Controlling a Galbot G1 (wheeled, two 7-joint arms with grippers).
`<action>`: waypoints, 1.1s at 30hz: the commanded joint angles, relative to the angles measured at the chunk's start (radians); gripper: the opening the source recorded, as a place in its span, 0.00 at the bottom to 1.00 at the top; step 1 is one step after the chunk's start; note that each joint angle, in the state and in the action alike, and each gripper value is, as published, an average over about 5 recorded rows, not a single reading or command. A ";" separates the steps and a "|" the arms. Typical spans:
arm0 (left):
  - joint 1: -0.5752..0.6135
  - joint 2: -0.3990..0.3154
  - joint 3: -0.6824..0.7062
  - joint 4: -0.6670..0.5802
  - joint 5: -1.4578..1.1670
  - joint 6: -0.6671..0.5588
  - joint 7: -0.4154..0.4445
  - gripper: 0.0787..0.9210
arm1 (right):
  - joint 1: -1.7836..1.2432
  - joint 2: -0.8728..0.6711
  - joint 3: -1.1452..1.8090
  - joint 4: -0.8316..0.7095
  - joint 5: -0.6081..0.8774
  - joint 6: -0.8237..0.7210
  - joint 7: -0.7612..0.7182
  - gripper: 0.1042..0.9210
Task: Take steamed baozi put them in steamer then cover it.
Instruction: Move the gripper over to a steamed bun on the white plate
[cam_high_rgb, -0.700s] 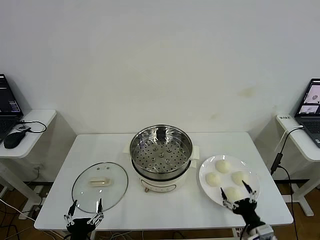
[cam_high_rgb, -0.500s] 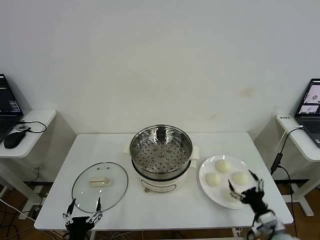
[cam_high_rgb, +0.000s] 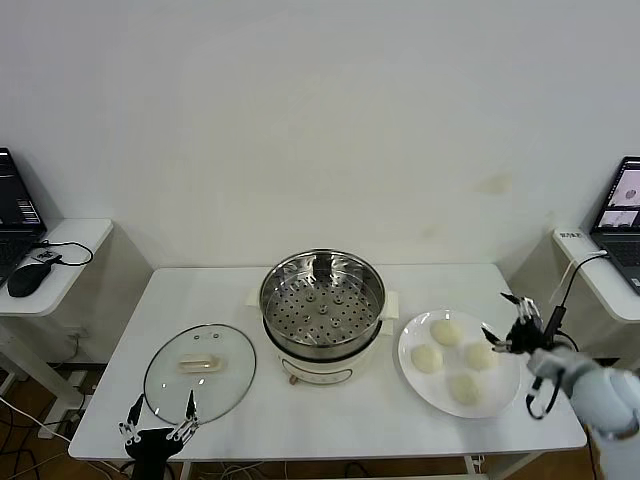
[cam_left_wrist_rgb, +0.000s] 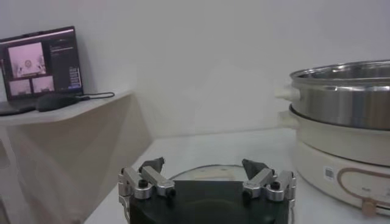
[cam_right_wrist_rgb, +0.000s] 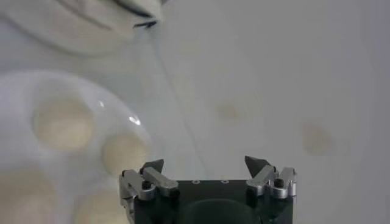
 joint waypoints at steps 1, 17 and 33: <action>-0.012 0.003 -0.008 -0.004 0.001 0.011 -0.003 0.88 | 0.419 -0.190 -0.404 -0.182 0.040 -0.002 -0.295 0.88; -0.029 0.004 -0.024 -0.008 -0.003 0.011 -0.018 0.88 | 0.739 -0.037 -0.873 -0.386 0.078 0.041 -0.367 0.88; -0.046 0.013 -0.047 0.006 -0.019 0.009 -0.017 0.88 | 0.759 0.128 -0.906 -0.530 -0.003 -0.001 -0.325 0.88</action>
